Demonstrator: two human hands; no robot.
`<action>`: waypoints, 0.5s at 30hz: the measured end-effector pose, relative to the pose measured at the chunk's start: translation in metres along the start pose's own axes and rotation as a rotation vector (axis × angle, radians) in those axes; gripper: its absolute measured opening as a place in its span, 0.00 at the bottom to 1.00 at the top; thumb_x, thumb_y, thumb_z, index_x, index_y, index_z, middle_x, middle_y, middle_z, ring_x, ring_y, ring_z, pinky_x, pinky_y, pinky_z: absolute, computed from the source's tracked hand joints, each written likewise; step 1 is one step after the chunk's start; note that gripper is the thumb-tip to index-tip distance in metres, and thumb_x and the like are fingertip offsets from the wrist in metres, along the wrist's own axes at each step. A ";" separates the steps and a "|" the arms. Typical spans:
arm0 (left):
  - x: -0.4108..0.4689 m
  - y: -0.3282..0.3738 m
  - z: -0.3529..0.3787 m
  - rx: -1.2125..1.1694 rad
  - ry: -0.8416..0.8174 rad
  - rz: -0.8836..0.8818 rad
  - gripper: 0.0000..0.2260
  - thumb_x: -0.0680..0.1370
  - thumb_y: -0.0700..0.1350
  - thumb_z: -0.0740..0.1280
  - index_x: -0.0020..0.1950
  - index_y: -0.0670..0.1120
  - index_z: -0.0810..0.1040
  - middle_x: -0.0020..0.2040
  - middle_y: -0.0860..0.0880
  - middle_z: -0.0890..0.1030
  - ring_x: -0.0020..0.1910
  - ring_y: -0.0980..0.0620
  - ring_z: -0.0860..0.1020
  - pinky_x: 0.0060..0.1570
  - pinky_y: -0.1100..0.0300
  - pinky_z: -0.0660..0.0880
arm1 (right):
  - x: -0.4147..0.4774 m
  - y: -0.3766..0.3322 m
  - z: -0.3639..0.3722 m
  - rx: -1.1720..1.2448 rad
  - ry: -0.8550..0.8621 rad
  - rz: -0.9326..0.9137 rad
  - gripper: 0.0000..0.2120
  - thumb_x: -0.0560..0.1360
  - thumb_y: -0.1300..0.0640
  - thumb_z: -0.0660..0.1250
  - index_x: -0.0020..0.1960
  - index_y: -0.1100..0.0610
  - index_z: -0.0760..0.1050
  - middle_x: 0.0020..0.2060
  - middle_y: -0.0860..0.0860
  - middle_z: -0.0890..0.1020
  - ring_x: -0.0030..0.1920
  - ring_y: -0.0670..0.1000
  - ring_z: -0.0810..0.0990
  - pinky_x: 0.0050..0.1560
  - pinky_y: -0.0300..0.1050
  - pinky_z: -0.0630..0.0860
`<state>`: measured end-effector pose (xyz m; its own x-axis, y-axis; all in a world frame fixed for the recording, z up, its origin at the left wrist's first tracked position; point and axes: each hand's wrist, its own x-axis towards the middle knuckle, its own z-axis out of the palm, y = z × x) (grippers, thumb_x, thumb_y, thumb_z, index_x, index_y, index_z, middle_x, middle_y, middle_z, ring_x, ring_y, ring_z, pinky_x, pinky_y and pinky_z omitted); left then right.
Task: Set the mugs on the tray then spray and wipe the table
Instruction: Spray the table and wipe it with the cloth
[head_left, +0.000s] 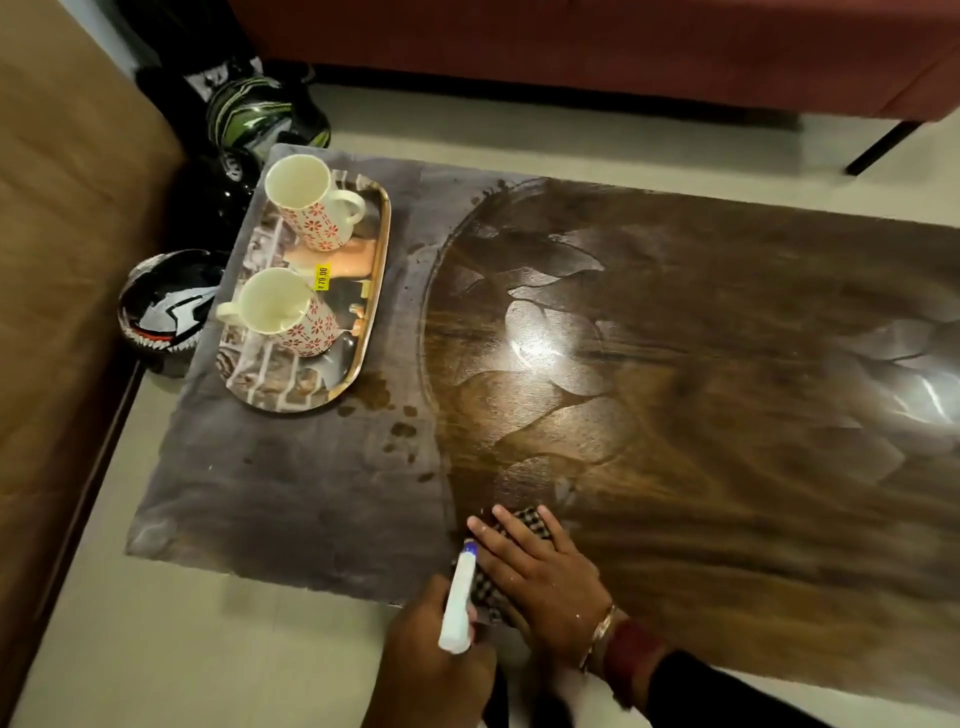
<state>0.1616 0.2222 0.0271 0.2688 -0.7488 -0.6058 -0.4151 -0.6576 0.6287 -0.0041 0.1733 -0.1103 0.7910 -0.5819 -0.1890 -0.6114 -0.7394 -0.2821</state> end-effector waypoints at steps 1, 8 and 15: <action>-0.001 -0.001 0.001 0.020 -0.007 -0.001 0.07 0.64 0.46 0.66 0.39 0.56 0.74 0.35 0.50 0.81 0.35 0.53 0.79 0.39 0.58 0.78 | -0.007 0.004 0.000 0.001 0.006 0.025 0.33 0.78 0.41 0.60 0.81 0.48 0.60 0.82 0.47 0.58 0.81 0.54 0.56 0.73 0.67 0.57; -0.019 0.005 0.025 0.057 -0.018 -0.007 0.13 0.65 0.43 0.66 0.38 0.62 0.71 0.33 0.54 0.77 0.35 0.57 0.77 0.37 0.74 0.71 | -0.005 0.087 -0.027 0.088 0.119 0.624 0.31 0.80 0.42 0.55 0.81 0.47 0.58 0.82 0.48 0.56 0.82 0.54 0.54 0.74 0.72 0.54; -0.032 0.019 0.039 0.059 -0.034 0.042 0.18 0.67 0.39 0.68 0.43 0.63 0.72 0.41 0.51 0.79 0.41 0.54 0.79 0.40 0.68 0.71 | 0.010 0.024 -0.011 0.129 0.163 0.598 0.33 0.77 0.43 0.59 0.81 0.50 0.60 0.82 0.47 0.58 0.81 0.56 0.56 0.75 0.71 0.56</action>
<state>0.1114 0.2369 0.0399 0.2209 -0.7717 -0.5963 -0.4758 -0.6190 0.6248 -0.0115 0.1459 -0.1083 0.2938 -0.9334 -0.2060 -0.9306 -0.2300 -0.2848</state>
